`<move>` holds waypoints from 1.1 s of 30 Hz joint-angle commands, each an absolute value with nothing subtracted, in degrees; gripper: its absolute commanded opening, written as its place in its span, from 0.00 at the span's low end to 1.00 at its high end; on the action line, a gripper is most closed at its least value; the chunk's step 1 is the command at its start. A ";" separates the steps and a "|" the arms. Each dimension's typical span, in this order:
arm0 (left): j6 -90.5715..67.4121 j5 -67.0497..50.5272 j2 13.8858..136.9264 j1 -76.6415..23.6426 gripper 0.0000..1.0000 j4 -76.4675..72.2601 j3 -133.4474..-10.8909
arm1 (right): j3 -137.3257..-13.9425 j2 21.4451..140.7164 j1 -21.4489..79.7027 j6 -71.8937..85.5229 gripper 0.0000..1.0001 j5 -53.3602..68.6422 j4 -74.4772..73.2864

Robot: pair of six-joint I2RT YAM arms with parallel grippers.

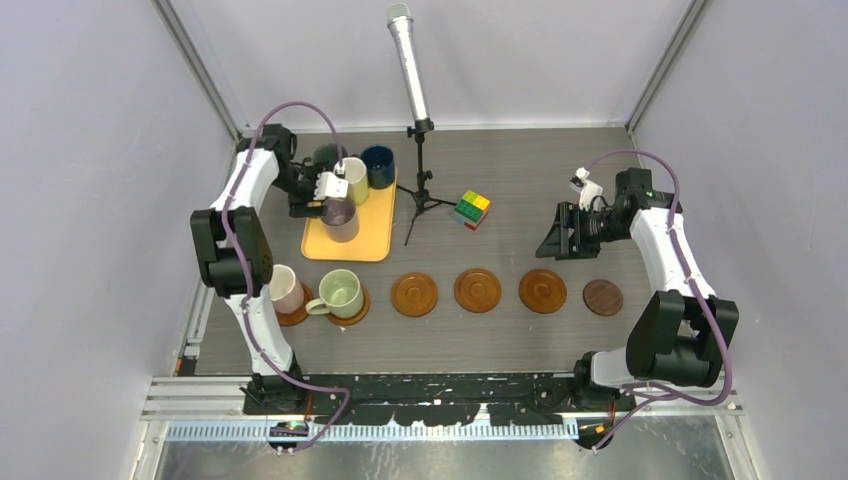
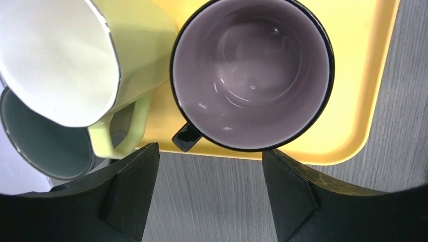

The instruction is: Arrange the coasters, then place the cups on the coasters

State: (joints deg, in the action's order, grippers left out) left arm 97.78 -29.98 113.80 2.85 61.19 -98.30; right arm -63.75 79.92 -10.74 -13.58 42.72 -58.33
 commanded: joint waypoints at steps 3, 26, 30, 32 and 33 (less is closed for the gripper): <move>100.70 -28.35 115.56 1.58 0.73 64.14 -99.93 | -63.98 79.94 -11.05 -14.39 0.67 43.54 -58.18; 78.29 -29.72 104.19 1.48 0.57 52.47 -82.21 | -64.02 78.57 -11.03 -14.49 0.67 44.35 -58.46; 77.74 -29.97 104.15 1.49 0.56 51.55 -80.46 | -64.07 78.66 -11.07 -14.50 0.67 44.28 -58.46; 76.78 -30.45 104.43 1.49 0.55 51.39 -80.44 | -64.14 78.83 -11.06 -14.45 0.67 44.34 -58.47; 76.36 -30.61 104.54 1.49 0.54 51.27 -80.43 | -64.16 78.84 -11.03 -14.40 0.67 44.41 -58.49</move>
State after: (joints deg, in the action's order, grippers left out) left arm 79.53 -28.82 105.84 1.67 53.15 -80.75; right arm -63.75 79.92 -10.74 -13.61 43.16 -58.35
